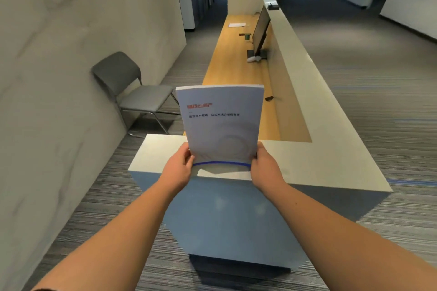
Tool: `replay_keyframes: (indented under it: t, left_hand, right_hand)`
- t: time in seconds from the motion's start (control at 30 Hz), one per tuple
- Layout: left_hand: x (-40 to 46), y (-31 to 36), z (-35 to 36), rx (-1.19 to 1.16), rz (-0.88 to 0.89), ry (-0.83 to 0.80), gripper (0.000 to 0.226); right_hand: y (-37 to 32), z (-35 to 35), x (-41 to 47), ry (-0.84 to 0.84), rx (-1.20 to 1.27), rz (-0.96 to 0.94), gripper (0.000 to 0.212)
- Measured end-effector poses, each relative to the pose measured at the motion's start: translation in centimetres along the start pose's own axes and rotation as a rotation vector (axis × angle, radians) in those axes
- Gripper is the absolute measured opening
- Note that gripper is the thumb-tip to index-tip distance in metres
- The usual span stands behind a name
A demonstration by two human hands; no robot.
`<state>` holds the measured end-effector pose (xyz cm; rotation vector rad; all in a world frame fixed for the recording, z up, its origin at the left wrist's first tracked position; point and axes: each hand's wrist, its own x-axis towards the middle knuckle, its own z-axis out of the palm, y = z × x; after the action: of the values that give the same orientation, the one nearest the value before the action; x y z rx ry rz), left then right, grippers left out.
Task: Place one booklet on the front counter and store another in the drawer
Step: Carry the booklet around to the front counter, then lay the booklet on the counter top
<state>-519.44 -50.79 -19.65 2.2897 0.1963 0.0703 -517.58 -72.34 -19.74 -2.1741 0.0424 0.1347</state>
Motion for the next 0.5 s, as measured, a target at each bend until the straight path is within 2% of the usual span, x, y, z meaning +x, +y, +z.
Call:
replay_keyframes:
  t: [0.13, 0.23, 0.33, 0.43, 0.5]
  left_hand:
    - [0.1, 0.2, -1.2, -0.055, -0.026, -0.063, 0.03]
    - [-0.7, 0.5, -2.6, -0.162, -0.159, -0.167, 0.022]
    - [-1.6, 0.6, -3.5, -0.226, -0.329, -0.263, 0.011]
    - [-2.3, 0.1, -3.1, -0.252, -0.404, -0.239, 0.013]
    - [-2.7, -0.4, -2.3, -0.261, -0.425, -0.192, 0.013]
  right_hand:
    - [-0.8, 0.2, -0.9, 0.057, 0.111, 0.044, 0.027]
    - [-0.9, 0.1, -2.9, 0.071, 0.246, 0.085, 0.027]
    - [-0.5, 0.6, -4.1, -0.008, 0.389, 0.221, 0.031]
    - [0.1, 1.3, -4.5, -0.024, 0.433, 0.298, 0.029]
    - [0.4, 1.7, -4.7, -0.001, 0.428, 0.31, 0.036]
